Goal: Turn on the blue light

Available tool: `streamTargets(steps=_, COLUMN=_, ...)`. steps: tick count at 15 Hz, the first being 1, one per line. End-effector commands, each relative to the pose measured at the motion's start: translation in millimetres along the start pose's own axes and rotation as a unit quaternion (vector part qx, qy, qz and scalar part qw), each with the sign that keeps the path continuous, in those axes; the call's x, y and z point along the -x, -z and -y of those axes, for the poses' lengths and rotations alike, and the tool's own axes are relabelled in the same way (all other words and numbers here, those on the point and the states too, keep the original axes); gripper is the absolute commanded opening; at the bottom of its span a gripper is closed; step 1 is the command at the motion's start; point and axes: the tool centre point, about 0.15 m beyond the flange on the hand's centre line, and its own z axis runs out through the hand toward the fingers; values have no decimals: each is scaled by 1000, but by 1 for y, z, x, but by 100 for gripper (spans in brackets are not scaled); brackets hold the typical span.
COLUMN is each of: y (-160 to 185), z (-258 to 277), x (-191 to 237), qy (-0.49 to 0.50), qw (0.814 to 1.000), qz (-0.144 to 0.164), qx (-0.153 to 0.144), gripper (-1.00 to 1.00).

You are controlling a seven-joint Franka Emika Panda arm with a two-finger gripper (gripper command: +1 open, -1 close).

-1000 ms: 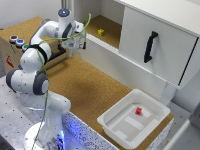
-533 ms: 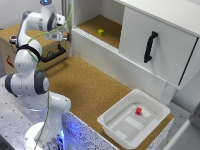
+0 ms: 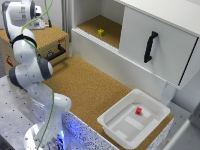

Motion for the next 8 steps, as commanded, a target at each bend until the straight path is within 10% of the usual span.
streamTargets(steps=1, y=2, z=33, x=-44, qy=60, qw=992, qz=112, qx=17, gripper=-100)
streamTargets(steps=8, y=-24, z=32, x=-57, qy=54, qw=994, qz=83, qx=39, gripper=-100)
